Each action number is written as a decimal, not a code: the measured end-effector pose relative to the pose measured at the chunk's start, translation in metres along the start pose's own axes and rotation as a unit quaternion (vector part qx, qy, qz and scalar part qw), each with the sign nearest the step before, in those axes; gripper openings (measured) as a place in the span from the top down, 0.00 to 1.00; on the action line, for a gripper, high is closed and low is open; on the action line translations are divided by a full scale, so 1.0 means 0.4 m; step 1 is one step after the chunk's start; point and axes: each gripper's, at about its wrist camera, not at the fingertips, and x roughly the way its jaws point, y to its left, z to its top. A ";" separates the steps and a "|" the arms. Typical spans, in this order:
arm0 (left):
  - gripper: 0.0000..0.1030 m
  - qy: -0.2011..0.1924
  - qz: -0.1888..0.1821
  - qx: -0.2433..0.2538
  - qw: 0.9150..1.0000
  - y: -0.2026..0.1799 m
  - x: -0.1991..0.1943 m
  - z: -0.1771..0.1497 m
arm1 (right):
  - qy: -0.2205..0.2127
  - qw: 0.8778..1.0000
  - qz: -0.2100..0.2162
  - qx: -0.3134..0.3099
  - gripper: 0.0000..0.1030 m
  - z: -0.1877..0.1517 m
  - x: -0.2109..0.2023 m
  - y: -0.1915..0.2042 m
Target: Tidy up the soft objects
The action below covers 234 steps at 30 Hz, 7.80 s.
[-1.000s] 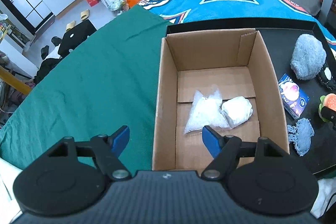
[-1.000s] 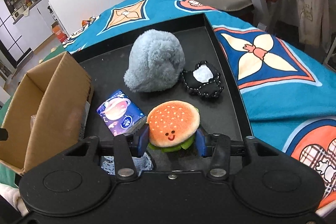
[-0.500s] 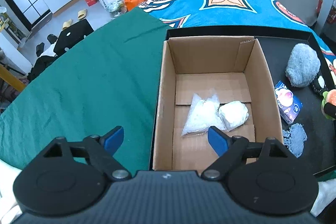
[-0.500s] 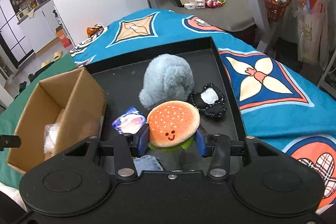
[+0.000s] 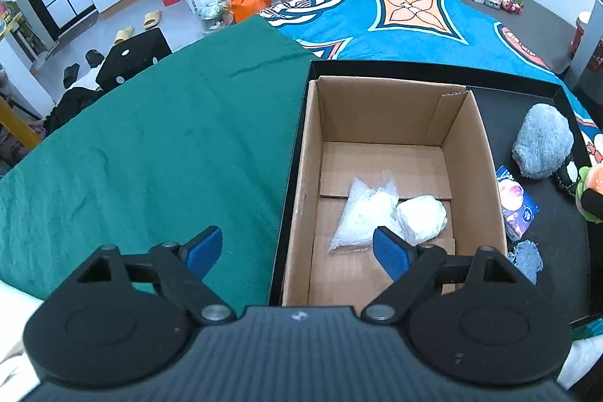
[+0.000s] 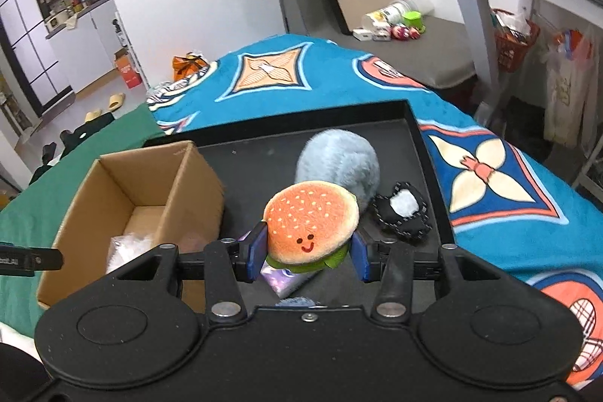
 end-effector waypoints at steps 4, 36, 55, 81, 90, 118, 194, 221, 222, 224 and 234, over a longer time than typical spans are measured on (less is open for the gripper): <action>0.17 0.000 -0.007 -0.010 1.000 0.013 0.003 0.000 | -0.004 1.000 0.007 -0.010 0.57 0.013 -0.006 0.031; 0.77 0.073 -0.083 -0.064 0.992 0.095 0.122 0.001 | 0.015 0.996 0.051 -0.077 0.56 0.043 0.046 0.295; 0.90 0.062 -0.098 -0.063 0.991 0.100 0.124 -0.003 | 0.016 0.995 0.056 -0.076 0.41 0.044 0.055 0.312; 0.42 0.020 -0.042 -0.015 0.999 0.044 0.054 -0.001 | 0.029 0.998 0.037 -0.031 0.32 -0.013 0.020 0.132; 0.20 0.010 -0.023 0.005 1.000 0.016 0.039 0.003 | 0.045 0.998 0.033 -0.007 0.28 -0.056 0.038 0.048; 0.15 0.005 0.097 0.085 0.992 -0.093 0.020 0.011 | 0.092 0.992 0.069 0.041 0.28 -0.142 0.122 -0.045; 0.15 -0.009 0.046 0.046 0.998 -0.046 -0.010 0.002 | 0.027 0.999 -0.037 0.011 0.71 -0.072 0.054 -0.073; 0.15 -0.029 0.001 0.024 0.999 -0.008 -0.054 0.033 | -0.021 0.999 -0.020 -0.039 0.70 0.040 -0.035 0.060; 0.15 -0.031 0.000 0.019 0.999 -0.002 -0.053 0.034 | -0.023 0.999 -0.018 -0.041 0.70 0.045 -0.036 0.068; 0.15 -0.033 0.000 0.014 0.999 0.009 -0.052 0.036 | -0.025 0.999 -0.014 -0.045 0.70 0.051 -0.039 0.083; 0.16 -0.024 -0.018 0.007 1.000 0.051 -0.016 0.032 | -0.025 0.998 0.003 -0.063 0.70 0.069 -0.023 0.162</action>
